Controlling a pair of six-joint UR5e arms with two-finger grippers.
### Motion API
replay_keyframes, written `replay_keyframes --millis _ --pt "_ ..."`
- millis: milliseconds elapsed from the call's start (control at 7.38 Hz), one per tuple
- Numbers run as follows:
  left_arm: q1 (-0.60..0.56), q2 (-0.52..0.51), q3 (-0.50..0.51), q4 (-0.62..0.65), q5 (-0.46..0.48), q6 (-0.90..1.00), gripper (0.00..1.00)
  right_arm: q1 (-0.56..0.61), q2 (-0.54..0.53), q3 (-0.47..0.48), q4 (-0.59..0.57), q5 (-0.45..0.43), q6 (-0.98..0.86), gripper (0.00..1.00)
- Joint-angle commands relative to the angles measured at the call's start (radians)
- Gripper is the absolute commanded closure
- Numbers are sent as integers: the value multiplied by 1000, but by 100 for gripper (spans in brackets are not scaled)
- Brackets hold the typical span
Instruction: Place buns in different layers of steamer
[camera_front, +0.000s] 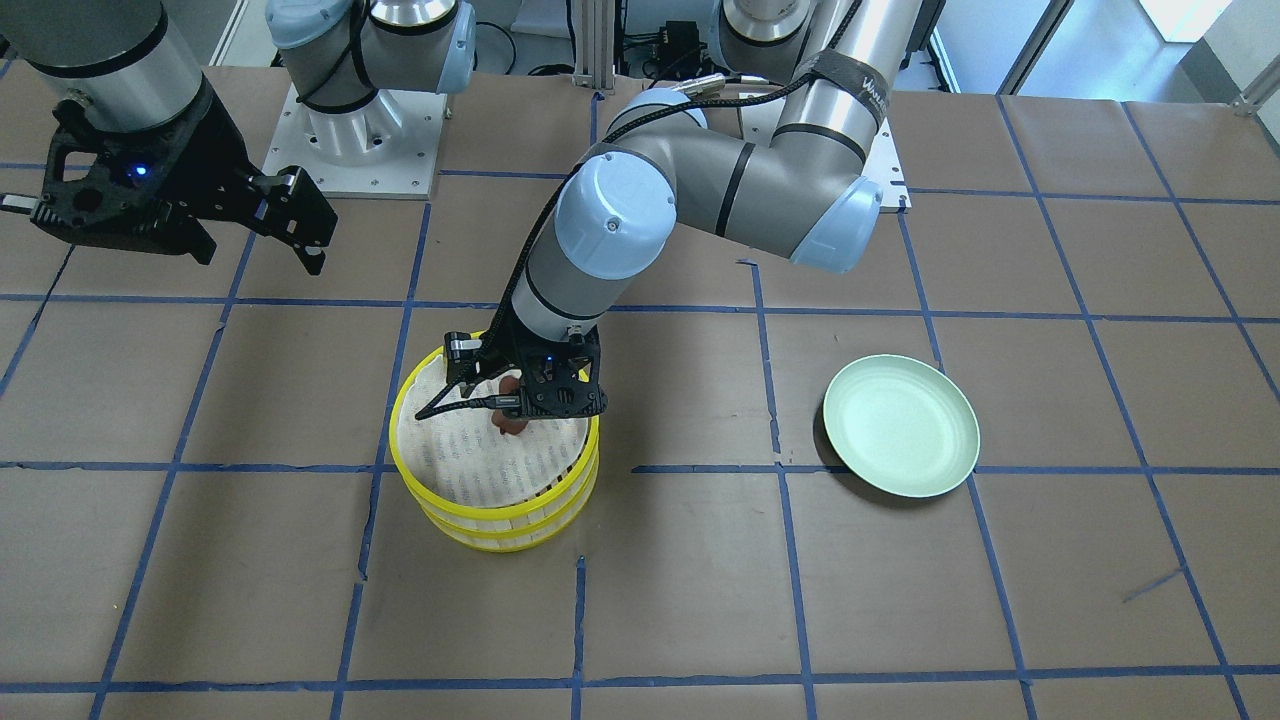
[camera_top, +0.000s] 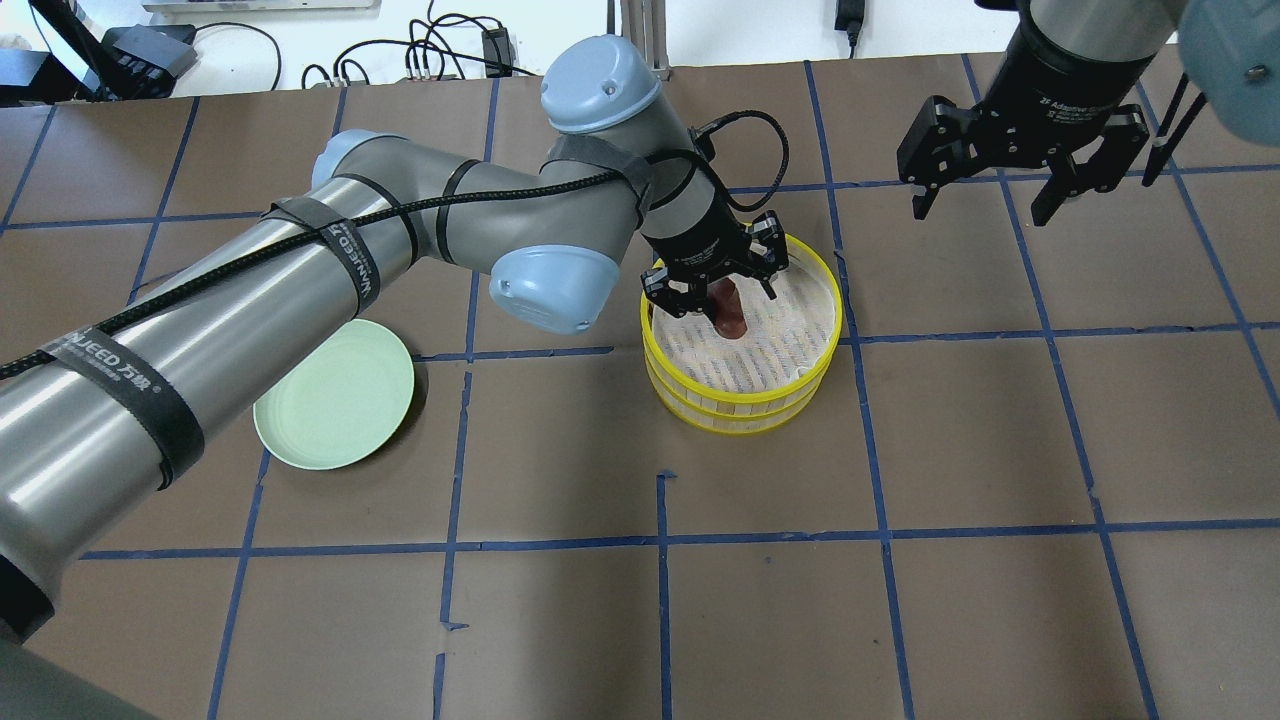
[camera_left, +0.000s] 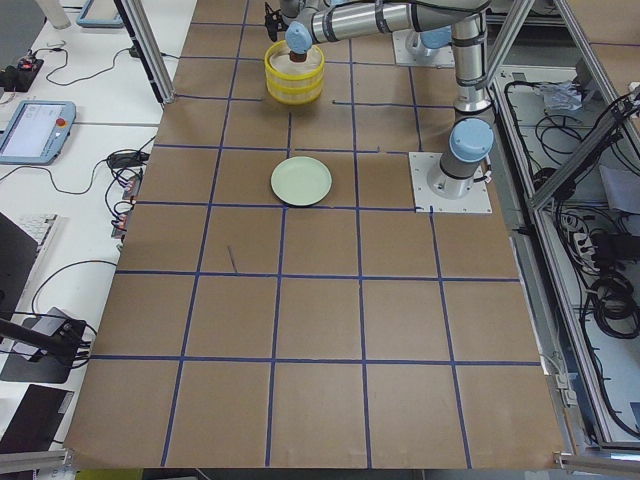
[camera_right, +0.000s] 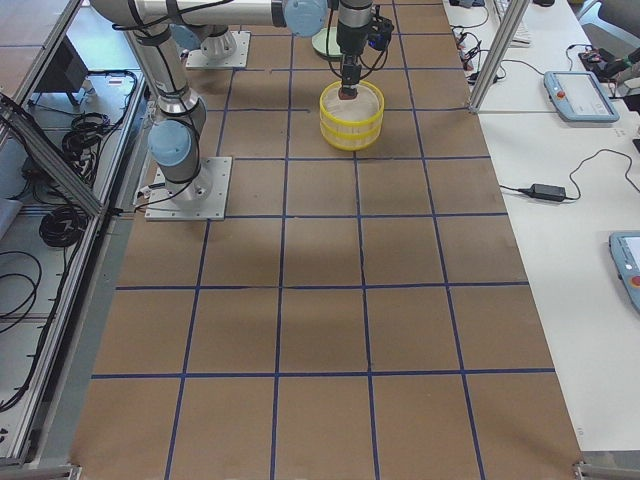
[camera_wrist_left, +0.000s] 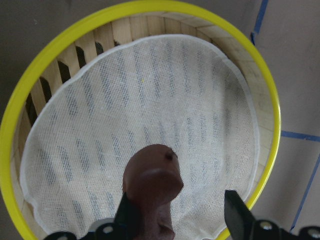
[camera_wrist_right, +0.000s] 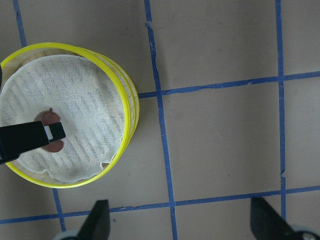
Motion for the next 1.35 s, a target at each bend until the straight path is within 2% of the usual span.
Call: replay_keyframes --millis 0,271,542,677,813,1084,1219 --pt "0 8 1 1 1 0 32 2 0 0 0 2 0 1" --pt "47 95 -6 -32 33 23 26 6 -2 -8 0 -4 -2 1" --pt "190 219 -5 -234 94 187 20 11 -2 -12 -1 2 -2 1" --pt "274 304 -6 -305 257 355 6 17 6 -27 -1 22 -2 1" --pt "334 365 3 -414 317 483 2 23 11 -38 2 22 0 1" --pt "415 460 21 -618 441 675 0 25 12 -41 3 23 0 1" --pt "422 464 6 -628 443 667 0 25 12 -41 5 23 0 1"
